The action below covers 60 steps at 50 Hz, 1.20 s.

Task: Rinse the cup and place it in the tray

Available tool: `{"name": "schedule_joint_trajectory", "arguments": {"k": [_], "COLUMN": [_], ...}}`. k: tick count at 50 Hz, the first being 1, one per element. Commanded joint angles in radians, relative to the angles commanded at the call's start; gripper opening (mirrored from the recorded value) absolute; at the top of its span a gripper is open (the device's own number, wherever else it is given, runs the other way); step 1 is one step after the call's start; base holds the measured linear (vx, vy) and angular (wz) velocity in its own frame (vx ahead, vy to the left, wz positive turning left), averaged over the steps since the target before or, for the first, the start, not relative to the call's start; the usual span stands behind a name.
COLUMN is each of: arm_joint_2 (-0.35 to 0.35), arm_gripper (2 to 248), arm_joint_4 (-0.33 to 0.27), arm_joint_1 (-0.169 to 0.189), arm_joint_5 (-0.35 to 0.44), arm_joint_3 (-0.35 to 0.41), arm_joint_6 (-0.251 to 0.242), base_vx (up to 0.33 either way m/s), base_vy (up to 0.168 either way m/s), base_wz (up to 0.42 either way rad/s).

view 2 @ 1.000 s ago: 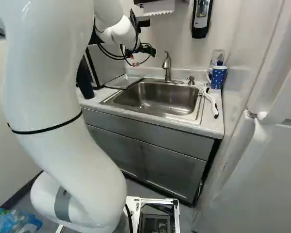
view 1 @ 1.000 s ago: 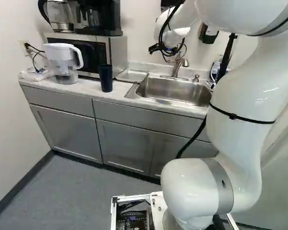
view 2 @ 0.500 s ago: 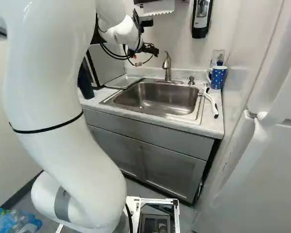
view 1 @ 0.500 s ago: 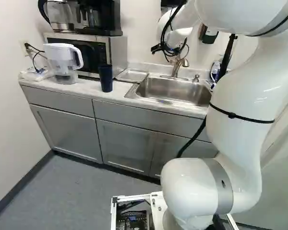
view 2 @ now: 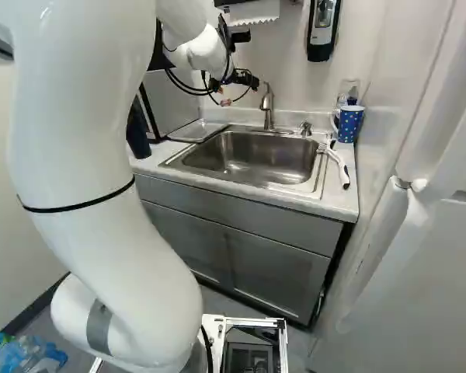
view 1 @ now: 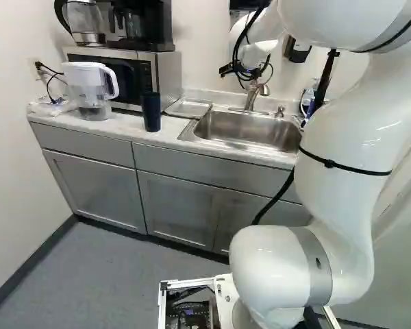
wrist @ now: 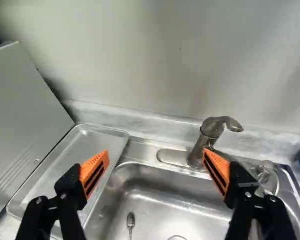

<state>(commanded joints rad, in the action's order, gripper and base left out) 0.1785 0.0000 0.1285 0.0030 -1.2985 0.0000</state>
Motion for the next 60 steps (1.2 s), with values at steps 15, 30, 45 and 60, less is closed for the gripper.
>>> {"name": "schedule_joint_trajectory", "arguments": {"k": [15, 30, 45, 60], "arm_joint_2": [0.014, 0.035, 0.06, 0.084], "arm_gripper": [247, 247, 247, 247], "arm_joint_4": [0.0, 0.0, 0.0, 0.0], "arm_joint_1": [0.013, 0.025, 0.034, 0.043], "arm_joint_5": [0.0, 0.0, 0.0, 0.0], "arm_joint_3": [-0.016, -0.039, -0.066, -0.094], "arm_joint_6": [0.0, 0.0, 0.0, 0.0], "base_vx": [0.0, 0.0, 0.0, 0.0], "base_vy": [0.0, 0.0, 0.0, 0.0], "base_wz": [0.0, 0.0, 0.0, 0.0]}}
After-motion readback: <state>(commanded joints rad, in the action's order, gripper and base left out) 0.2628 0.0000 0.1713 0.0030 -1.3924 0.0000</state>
